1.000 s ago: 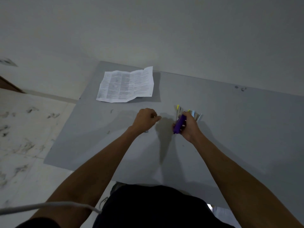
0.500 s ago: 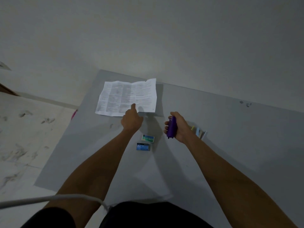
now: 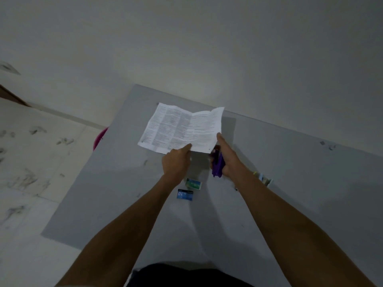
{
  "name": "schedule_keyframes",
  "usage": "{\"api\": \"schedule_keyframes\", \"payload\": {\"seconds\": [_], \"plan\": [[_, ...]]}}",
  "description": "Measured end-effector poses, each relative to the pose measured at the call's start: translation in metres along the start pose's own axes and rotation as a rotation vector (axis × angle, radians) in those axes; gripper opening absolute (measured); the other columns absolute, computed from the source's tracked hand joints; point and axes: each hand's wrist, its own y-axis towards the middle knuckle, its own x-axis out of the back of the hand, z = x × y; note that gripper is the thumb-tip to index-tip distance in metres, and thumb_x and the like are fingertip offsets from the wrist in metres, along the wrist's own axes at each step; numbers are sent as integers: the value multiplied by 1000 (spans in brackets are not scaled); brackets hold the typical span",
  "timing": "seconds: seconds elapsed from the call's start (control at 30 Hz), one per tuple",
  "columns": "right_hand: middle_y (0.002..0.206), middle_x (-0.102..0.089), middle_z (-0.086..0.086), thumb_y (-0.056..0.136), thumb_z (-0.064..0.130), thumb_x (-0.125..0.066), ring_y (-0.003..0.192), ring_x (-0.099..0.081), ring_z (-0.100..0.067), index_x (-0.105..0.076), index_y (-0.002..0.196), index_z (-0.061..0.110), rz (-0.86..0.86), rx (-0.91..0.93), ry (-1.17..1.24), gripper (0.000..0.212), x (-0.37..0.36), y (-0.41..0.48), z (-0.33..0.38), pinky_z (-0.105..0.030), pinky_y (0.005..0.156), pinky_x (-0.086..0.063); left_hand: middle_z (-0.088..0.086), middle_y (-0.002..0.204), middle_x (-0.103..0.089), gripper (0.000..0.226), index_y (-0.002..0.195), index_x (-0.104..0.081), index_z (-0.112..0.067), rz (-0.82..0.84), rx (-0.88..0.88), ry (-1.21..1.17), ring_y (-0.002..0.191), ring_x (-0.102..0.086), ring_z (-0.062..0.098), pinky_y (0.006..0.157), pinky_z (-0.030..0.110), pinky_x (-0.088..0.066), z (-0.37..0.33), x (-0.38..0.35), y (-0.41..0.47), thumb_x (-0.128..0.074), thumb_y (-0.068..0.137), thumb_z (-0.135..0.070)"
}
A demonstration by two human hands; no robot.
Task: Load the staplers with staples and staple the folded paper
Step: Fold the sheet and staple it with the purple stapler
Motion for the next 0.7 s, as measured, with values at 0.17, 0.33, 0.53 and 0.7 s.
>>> {"api": "schedule_keyframes", "payload": {"seconds": [0.17,0.33,0.53,0.7], "plan": [[113,-67,-20,78,4,-75,85,-66,-29,-63,115,-1,-76,83,78,39,1,-2,2,-43,73,-57,6,112,-70,34,127,-60,-29,-8,-32,-167,98,-65,28,76,36,-52,-1,-8,-18,-52,94,-26],[111,-68,-16,78,0,-72,97,-66,-33,-64,114,2,-33,78,74,37,23,-26,9,-46,79,-57,14,96,-67,34,114,-40,-15,-47,471,-940,74,-67,27,68,47,-59,-16,5,-22,-52,84,-26],[113,-68,-16,84,0,-66,102,-66,-34,-63,116,5,79,84,62,32,58,-59,14,-45,77,-56,8,99,-68,31,113,-57,-15,77,839,-1645,88,-65,26,79,42,-56,-17,35,-12,-67,86,-26],[103,-69,-14,89,13,-66,88,-68,-29,-62,116,4,54,158,58,29,77,-75,11,-43,78,-56,11,98,-65,12,99,-60,-11,7,427,-1196,93,-65,31,81,46,-56,-38,51,-12,-49,93,-9]]}}
